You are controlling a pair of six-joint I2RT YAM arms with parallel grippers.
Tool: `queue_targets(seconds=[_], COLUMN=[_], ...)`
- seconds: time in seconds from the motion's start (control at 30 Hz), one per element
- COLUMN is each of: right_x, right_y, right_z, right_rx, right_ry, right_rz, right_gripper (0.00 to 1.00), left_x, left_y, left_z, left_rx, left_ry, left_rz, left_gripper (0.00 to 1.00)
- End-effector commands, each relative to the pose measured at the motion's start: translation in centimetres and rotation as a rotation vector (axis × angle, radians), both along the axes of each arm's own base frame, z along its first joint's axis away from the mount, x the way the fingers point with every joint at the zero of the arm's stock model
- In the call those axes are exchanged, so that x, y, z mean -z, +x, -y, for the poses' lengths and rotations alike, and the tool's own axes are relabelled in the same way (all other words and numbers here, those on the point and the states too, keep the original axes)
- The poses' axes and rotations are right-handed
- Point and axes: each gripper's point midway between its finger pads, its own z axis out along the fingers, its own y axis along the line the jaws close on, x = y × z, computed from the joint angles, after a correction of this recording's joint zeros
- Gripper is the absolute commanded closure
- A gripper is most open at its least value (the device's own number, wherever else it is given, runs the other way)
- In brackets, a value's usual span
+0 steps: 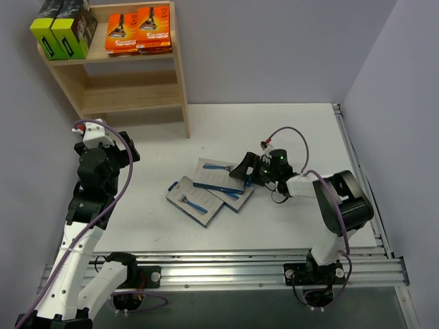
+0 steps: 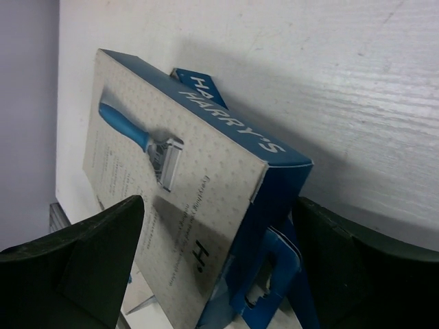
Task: Place and organize the shaving razors onto the shelf
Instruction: Grab a shaving razor with the right arm
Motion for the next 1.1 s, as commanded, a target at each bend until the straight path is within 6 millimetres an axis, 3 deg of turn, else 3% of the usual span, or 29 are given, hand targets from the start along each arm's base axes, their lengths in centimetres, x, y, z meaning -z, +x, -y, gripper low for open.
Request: queue_targets(seconds=[0.0,0.1,0.27,0.5,0.6,0.77,0.93,1.07], right_x=[-2.9,-3.5,-6.2,-9.8,-12.5,-18.6,-23.4,-25.3], right_y=[0.7,0.7,1.2,2.1,2.5,3.8,4.1,4.3], right_z=[-1.9,-2.3,-2.7,-3.4,-3.8,-4.6,-5.1,-4.8], right_rx=[-0.063,-0.073,-0.089,-0.11,-0.116,-0.109,-0.043,0.073], right_ry=[0.096,0.133,0.159,0.187,0.232,0.316,0.398,0.428], right_rz=[0.087,0.095,0.147,0.188,0.211,0.275,0.307,0.328], right_gripper=[0.16,0.24,0.32,0.89,1.0,1.0,1.0,1.0], left_x=[-0.7,-0.8,-0.9,-1.0,-1.0,-1.1,-1.0,-0.8], left_y=[0.2,0.2,0.1,0.0,-0.1,-0.1,-0.1,0.1], left_z=[0.2,0.3,0.3,0.3,0.2,0.3,0.5,1.2], left_rx=[0.009,0.014,0.014,0.009,0.008,0.009,0.017,0.045], left_ry=[0.004,0.002,0.001,0.003,0.003,0.001,-0.002,-0.032], left_rz=[0.027,0.032,0.034,0.038,0.039,0.043,0.04,0.036], left_gripper=[0.05,0.05,0.05,0.05,0.05,0.06,0.05,0.06])
